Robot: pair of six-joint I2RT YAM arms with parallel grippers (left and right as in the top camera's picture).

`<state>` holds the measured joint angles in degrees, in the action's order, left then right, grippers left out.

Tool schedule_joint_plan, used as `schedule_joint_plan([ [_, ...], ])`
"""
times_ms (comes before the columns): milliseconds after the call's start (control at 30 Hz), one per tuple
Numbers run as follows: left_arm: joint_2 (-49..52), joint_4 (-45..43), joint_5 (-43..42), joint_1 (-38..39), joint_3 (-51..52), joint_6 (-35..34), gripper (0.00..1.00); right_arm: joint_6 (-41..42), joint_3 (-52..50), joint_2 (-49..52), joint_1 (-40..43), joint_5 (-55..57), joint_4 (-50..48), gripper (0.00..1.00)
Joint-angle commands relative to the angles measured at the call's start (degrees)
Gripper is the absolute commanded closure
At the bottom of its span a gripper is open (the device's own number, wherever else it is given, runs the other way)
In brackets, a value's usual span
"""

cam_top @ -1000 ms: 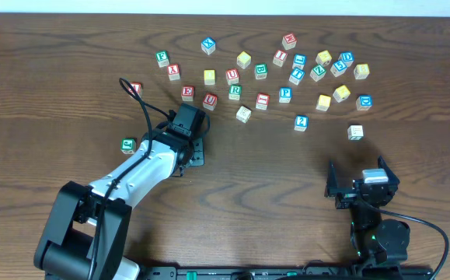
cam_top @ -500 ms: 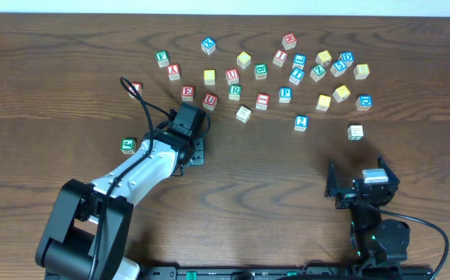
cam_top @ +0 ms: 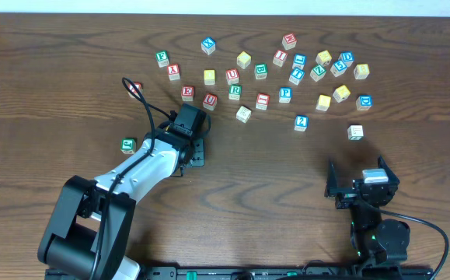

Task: Spell out NEURIPS
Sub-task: 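Lower the N block onto the table and open the left gripper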

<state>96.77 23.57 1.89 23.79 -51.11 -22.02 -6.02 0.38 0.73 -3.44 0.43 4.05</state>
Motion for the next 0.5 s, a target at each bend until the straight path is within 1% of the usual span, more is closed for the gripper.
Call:
schedule_joint_plan([
  [0, -0.1, 0.3, 1.0, 0.1, 0.2, 0.6, 0.47, 0.8, -0.1, -0.2, 0.5, 0.0, 0.3, 0.01],
  [100, -0.2, 0.3, 1.0, 0.1, 0.2, 0.8, 0.47, 0.9, -0.1, -0.2, 0.5, 0.0, 0.3, 0.01],
  [200, -0.2, 0.3, 1.0, 0.1, 0.2, 0.8, 0.43, 0.9, -0.1, -0.2, 0.5, 0.0, 0.3, 0.01],
  [467, -0.7, 1.5, 1.3, 0.1, -1.3, 0.8, 0.42, 0.9, -0.1, -0.2, 0.5, 0.0, 0.3, 0.01],
])
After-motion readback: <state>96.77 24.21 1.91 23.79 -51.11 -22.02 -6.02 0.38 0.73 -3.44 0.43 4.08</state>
